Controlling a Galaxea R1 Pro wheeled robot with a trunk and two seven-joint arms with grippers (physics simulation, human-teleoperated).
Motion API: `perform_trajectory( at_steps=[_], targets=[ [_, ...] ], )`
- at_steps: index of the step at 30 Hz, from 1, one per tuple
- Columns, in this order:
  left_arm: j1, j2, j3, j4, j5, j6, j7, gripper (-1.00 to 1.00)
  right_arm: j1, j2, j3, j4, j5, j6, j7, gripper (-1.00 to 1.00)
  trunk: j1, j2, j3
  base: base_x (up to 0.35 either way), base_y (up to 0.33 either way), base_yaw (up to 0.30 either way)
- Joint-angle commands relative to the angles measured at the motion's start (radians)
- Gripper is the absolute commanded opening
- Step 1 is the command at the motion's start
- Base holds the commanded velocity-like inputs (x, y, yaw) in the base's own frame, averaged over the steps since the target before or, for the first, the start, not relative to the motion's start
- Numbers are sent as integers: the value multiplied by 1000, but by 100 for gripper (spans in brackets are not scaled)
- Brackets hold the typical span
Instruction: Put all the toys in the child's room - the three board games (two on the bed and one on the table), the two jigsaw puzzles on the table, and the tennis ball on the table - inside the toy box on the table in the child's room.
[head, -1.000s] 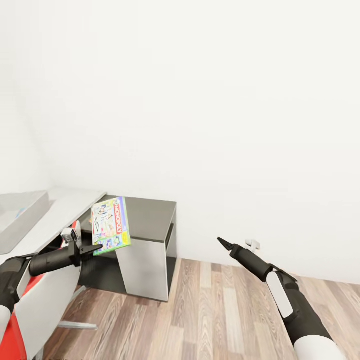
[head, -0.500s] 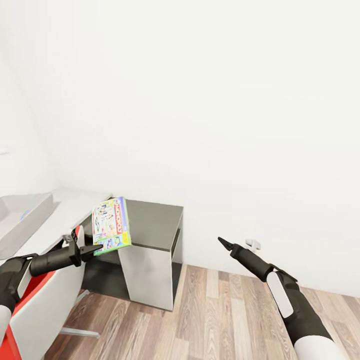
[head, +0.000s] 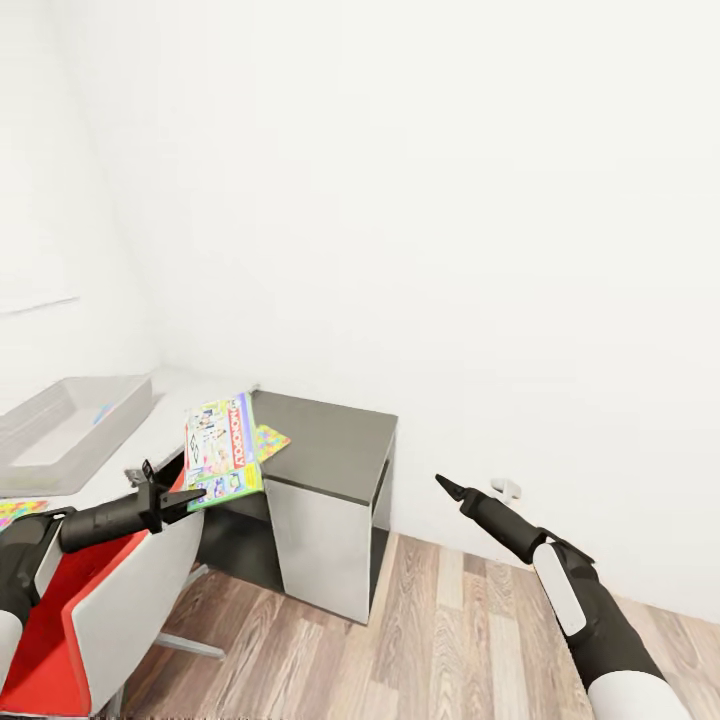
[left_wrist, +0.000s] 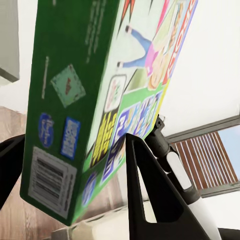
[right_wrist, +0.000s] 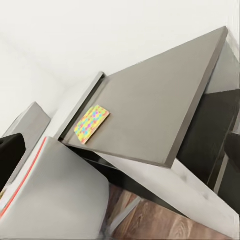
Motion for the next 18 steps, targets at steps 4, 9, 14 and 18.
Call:
perform_trajectory(
  at_steps=[4,9,14,18],
  targets=[
    [-1,0,0,0,0,10,-4,-100,0,0,-2,-1,-8,9,1,100,0,-1,-1,0,0,287],
    [-1,0,0,0,0,10,-4,-100,0,0,-2,-1,-9,9,1,100,0,-1,-1,31,0,287],
    [-1,0,0,0,0,10,-4,-100,0,0,-2,-1,-8,9,1,100,0,-1,-1,86,0,287],
    [-1,0,1,0,0,10,-4,-100,0,0,-2,-1,-9,9,1,100,0,-1,-1,33,0,287]
  ],
)
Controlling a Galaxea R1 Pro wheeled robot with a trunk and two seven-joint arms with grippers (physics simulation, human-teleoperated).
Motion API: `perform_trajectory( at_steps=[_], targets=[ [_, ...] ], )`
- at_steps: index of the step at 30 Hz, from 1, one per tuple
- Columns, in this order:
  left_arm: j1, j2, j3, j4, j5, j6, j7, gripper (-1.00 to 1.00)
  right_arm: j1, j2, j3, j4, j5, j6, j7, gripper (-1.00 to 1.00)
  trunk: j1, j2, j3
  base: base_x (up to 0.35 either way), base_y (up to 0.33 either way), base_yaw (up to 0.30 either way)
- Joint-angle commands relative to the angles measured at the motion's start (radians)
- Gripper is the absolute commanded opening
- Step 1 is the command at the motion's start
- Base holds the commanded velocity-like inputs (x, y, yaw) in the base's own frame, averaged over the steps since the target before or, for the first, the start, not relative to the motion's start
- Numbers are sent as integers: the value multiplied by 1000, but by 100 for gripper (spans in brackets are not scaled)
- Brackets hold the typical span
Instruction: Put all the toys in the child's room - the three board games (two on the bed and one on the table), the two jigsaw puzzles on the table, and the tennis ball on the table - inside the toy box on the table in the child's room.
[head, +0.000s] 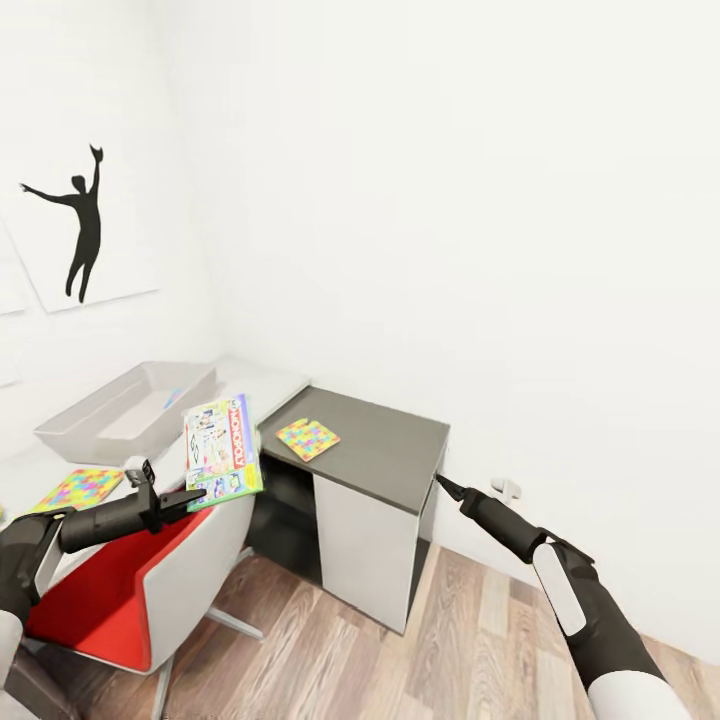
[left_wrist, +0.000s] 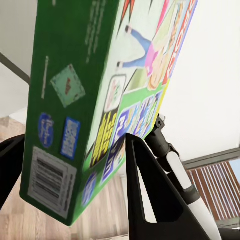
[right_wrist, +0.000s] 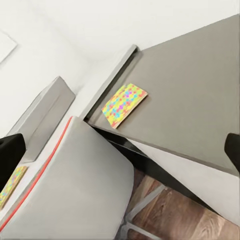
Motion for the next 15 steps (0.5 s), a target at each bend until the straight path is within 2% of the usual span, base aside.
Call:
perform_trajectory(
  at_steps=[1,15],
  targets=[
    [-1,0,1,0,1,10,-4,-100,0,0,-2,-1,-8,9,1,100,0,-1,-1,10,0,287],
    [-1,-2,-1,0,1,10,-4,-100,0,0,-2,-1,-8,9,1,100,0,-1,-1,1,0,287]
  ],
)
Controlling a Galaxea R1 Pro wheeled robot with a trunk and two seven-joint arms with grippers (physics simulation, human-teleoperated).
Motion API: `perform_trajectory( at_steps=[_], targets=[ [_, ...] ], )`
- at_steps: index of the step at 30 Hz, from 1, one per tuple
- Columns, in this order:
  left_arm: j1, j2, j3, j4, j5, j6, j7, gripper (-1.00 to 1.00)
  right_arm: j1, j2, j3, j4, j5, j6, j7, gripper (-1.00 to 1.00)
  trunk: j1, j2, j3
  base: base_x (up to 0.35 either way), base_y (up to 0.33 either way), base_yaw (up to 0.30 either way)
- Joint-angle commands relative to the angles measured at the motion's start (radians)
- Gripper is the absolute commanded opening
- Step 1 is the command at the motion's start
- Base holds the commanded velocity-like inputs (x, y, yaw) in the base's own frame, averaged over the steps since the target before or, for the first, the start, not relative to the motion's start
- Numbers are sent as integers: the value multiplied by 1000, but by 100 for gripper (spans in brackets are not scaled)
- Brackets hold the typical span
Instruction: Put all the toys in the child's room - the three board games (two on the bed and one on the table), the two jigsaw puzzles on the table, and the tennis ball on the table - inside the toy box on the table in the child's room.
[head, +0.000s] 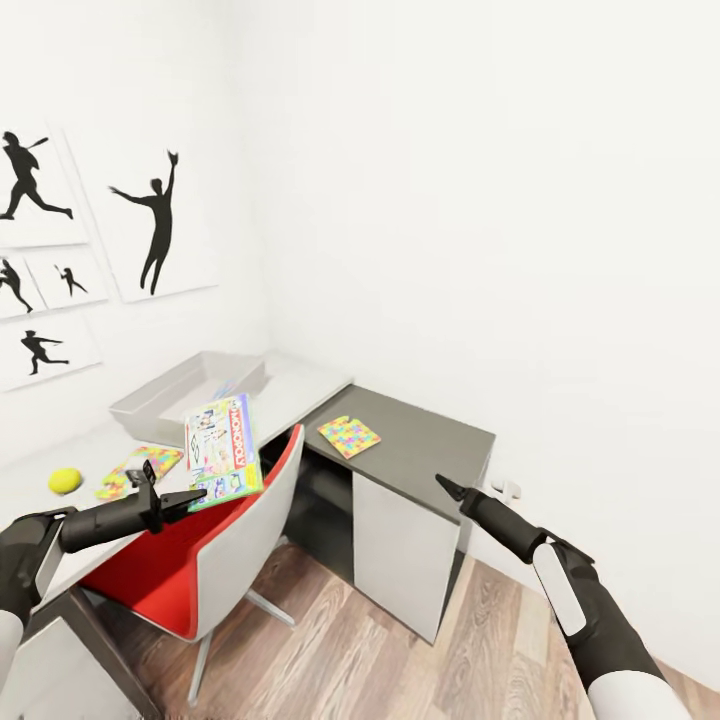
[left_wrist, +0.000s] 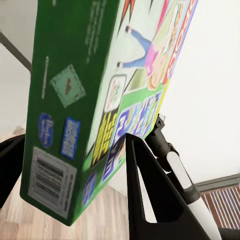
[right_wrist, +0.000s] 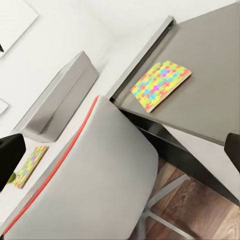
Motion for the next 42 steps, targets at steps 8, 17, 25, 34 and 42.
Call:
perform_trajectory(
  at_steps=[8,17,25,34,42],
  targets=[
    [-1,0,2,0,1,10,-4,-100,0,0,-2,-1,-9,9,1,100,0,-1,-1,20,0,166],
    [-1,0,1,0,1,10,-4,-100,0,0,-2,-1,-9,9,1,100,0,-1,-1,91,0,5],
    [-1,0,1,0,1,10,-4,-100,0,0,-2,-1,-9,9,1,100,0,-1,0,102,0,150],
    [-1,0,1,0,1,10,-4,-100,0,0,-2,-1,-9,9,1,100,0,-1,4,111,0,270],
    [-1,0,1,0,1,10,-4,-100,0,0,-2,-1,-8,9,1,100,0,-1,7,105,-20,246]
  ],
)
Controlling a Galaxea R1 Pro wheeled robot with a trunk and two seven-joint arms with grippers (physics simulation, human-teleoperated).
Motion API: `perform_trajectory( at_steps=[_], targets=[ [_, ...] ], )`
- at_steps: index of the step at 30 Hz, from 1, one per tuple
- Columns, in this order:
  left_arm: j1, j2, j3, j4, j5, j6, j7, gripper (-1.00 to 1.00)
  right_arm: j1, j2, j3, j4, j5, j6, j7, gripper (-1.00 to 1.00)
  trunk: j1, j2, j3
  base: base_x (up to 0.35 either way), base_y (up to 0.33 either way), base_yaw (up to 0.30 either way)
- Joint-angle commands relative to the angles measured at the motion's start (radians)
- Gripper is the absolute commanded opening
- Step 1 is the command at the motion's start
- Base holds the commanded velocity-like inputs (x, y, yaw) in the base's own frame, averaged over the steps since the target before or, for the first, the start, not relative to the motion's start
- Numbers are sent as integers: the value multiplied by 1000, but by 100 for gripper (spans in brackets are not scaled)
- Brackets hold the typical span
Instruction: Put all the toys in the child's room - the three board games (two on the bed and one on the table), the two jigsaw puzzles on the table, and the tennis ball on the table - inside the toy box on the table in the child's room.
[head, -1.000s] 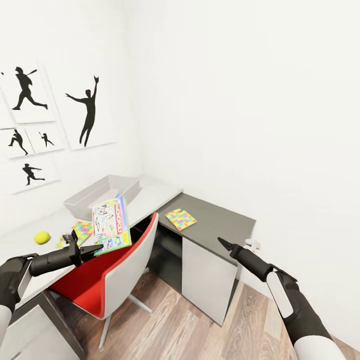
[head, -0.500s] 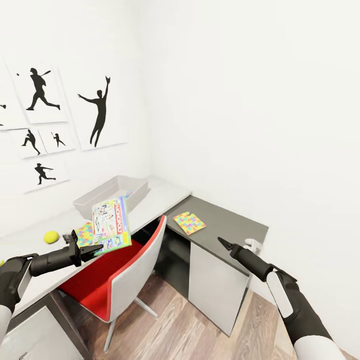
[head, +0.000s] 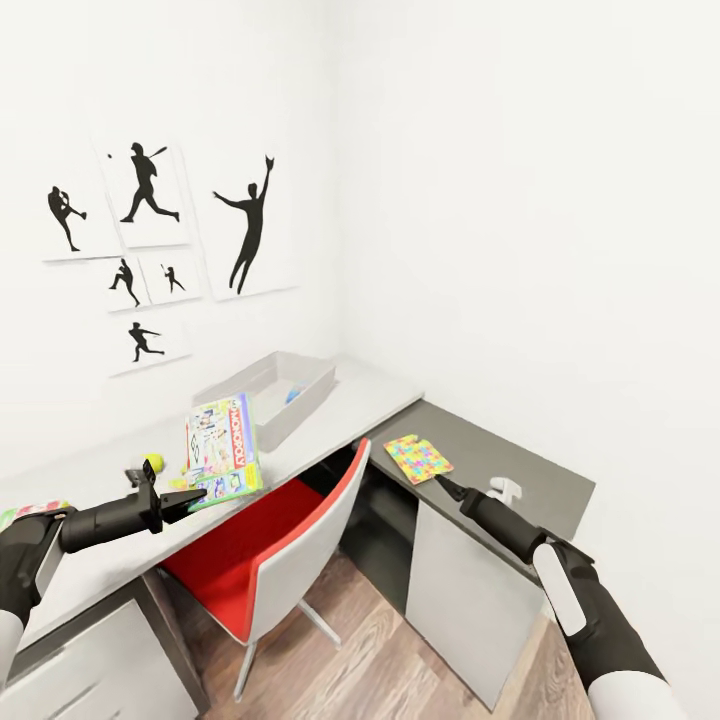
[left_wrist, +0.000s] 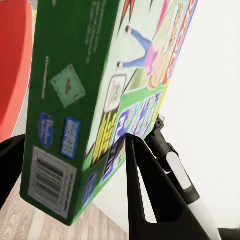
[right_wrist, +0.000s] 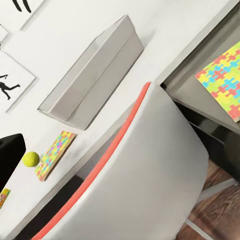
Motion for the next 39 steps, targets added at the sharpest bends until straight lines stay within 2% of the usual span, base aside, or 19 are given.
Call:
perform_trajectory(
  at_steps=[1,15,24,31,34,37,39],
  targets=[
    [-1,0,0,0,-1,10,-5,-100,-1,0,-2,0,-9,9,1,100,0,-1,-1,109,-62,92],
    [-1,0,1,0,-1,10,-5,-100,-1,0,-2,-1,-10,9,1,100,0,-1,-1,52,-22,15],
    [-1,0,1,0,-1,9,-5,-100,-1,-1,-2,-2,-10,9,2,100,0,-1,-1,261,-71,216],
    [-1,0,1,0,-1,9,-5,-100,-1,-2,-4,-15,-10,14,4,100,0,-1,-1,225,-15,67],
    [-1,0,1,0,-1,9,-5,-100,-1,-2,-4,-45,-11,49,1,100,0,-1,-1,160,-2,9],
    [-1,0,1,0,-1,9,-5,-100,-1,-1,-7,-144,-10,188,-14,100,0,-1,-1,137,-1,3],
    [-1,0,1,0,-2,9,-5,-100,-1,0,-7,-208,-10,264,-61,100,0,-1,-1,119,0,1]
  ],
)
